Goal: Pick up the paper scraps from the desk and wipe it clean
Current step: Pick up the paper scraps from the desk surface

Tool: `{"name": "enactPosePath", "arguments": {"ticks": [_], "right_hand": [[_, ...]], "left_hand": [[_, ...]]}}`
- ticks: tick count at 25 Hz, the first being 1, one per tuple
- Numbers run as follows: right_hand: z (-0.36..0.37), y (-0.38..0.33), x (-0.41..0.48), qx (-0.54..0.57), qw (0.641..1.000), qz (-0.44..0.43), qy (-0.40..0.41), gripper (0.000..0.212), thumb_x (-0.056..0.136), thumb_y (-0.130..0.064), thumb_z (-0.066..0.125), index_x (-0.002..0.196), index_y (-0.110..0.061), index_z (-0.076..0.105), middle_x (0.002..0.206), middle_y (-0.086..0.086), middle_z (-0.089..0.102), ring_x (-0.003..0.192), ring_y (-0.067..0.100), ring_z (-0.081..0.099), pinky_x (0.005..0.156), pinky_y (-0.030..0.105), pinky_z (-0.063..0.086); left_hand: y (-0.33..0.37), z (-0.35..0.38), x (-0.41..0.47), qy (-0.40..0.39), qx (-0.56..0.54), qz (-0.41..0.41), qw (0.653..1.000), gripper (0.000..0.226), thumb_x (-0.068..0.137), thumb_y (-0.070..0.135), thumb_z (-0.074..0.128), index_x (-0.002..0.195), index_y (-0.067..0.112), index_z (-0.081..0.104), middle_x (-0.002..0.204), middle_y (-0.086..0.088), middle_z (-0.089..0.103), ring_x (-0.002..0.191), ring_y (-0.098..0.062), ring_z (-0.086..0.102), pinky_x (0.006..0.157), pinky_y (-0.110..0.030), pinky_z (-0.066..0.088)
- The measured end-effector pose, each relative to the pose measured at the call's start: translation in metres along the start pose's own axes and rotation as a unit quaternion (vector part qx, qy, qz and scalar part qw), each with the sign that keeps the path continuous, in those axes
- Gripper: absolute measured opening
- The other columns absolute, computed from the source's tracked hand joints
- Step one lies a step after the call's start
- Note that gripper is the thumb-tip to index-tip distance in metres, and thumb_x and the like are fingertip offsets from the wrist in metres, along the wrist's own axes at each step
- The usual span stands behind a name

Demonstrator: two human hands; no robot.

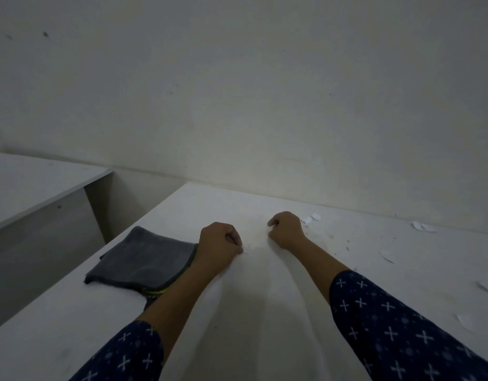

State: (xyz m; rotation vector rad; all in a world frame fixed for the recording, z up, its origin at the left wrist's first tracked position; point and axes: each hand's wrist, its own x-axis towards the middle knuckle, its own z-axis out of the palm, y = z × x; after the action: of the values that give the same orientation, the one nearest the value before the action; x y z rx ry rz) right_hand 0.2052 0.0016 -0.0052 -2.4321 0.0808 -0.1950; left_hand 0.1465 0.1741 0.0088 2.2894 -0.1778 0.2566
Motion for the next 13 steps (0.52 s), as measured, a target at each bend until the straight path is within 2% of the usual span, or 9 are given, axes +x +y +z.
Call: {"name": "enactPosePath", "arguments": {"ticks": [2, 4, 7, 9, 11, 13], "right_hand": [[-0.008, -0.004, -0.013, 0.08, 0.996, 0.014, 0.024, 0.032, 0.074, 0.012, 0.057, 0.103, 0.0, 0.065, 0.102, 0.014, 0.054, 0.092, 0.025, 0.055, 0.07, 0.022, 0.042], [-0.018, -0.014, -0.034, 0.178, 0.983, 0.017, 0.043, 0.037, 0.07, 0.01, 0.067, 0.103, -0.004, 0.064, 0.104, 0.015, 0.053, 0.08, 0.02, 0.058, 0.057, 0.02, 0.042], [-0.029, -0.039, -0.079, 0.25, 0.967, -0.001, 0.052, 0.04, 0.066, -0.002, 0.079, 0.102, -0.01, 0.064, 0.107, 0.011, 0.054, 0.077, 0.018, 0.064, 0.061, 0.021, 0.045], [-0.035, -0.056, -0.113, 0.282, 0.959, -0.011, 0.037, 0.038, 0.065, -0.004, 0.081, 0.099, -0.01, 0.065, 0.101, 0.009, 0.057, 0.075, 0.017, 0.066, 0.069, 0.024, 0.049], [-0.036, -0.07, -0.148, 0.293, 0.956, -0.018, 0.004, 0.033, 0.064, -0.004, 0.081, 0.093, -0.01, 0.066, 0.091, 0.004, 0.057, 0.07, 0.012, 0.062, 0.069, 0.024, 0.048], [-0.031, -0.084, -0.182, 0.282, 0.958, -0.03, -0.036, 0.029, 0.064, -0.004, 0.082, 0.087, -0.01, 0.066, 0.082, 0.002, 0.055, 0.07, 0.015, 0.058, 0.07, 0.027, 0.05]], "left_hand": [[0.003, -0.014, -0.011, -0.006, -0.033, -0.017, 0.999, 0.007, 0.067, -0.001, 0.076, 0.07, 0.003, 0.072, 0.052, 0.009, 0.057, 0.048, -0.002, 0.054, 0.056, -0.011, 0.044], [0.007, -0.029, -0.025, -0.014, -0.06, -0.033, 0.998, 0.007, 0.069, 0.0, 0.077, 0.07, 0.004, 0.072, 0.053, 0.001, 0.062, 0.048, -0.007, 0.058, 0.058, -0.017, 0.052], [0.009, -0.052, -0.053, -0.024, -0.088, -0.058, 0.994, 0.01, 0.07, 0.001, 0.077, 0.068, 0.008, 0.071, 0.062, -0.01, 0.067, 0.059, -0.021, 0.064, 0.067, -0.032, 0.056], [0.008, -0.068, -0.076, -0.023, -0.097, -0.071, 0.992, 0.006, 0.07, -0.001, 0.076, 0.073, 0.002, 0.072, 0.064, -0.014, 0.067, 0.063, -0.025, 0.063, 0.07, -0.037, 0.057], [0.006, -0.085, -0.099, -0.025, -0.101, -0.082, 0.991, 0.009, 0.071, -0.003, 0.075, 0.08, -0.004, 0.072, 0.064, -0.013, 0.066, 0.059, -0.02, 0.062, 0.064, -0.031, 0.056], [0.003, -0.105, -0.125, -0.041, -0.103, -0.087, 0.99, 0.011, 0.072, -0.004, 0.074, 0.083, -0.004, 0.072, 0.063, -0.009, 0.065, 0.051, -0.011, 0.06, 0.052, -0.016, 0.052]]}}
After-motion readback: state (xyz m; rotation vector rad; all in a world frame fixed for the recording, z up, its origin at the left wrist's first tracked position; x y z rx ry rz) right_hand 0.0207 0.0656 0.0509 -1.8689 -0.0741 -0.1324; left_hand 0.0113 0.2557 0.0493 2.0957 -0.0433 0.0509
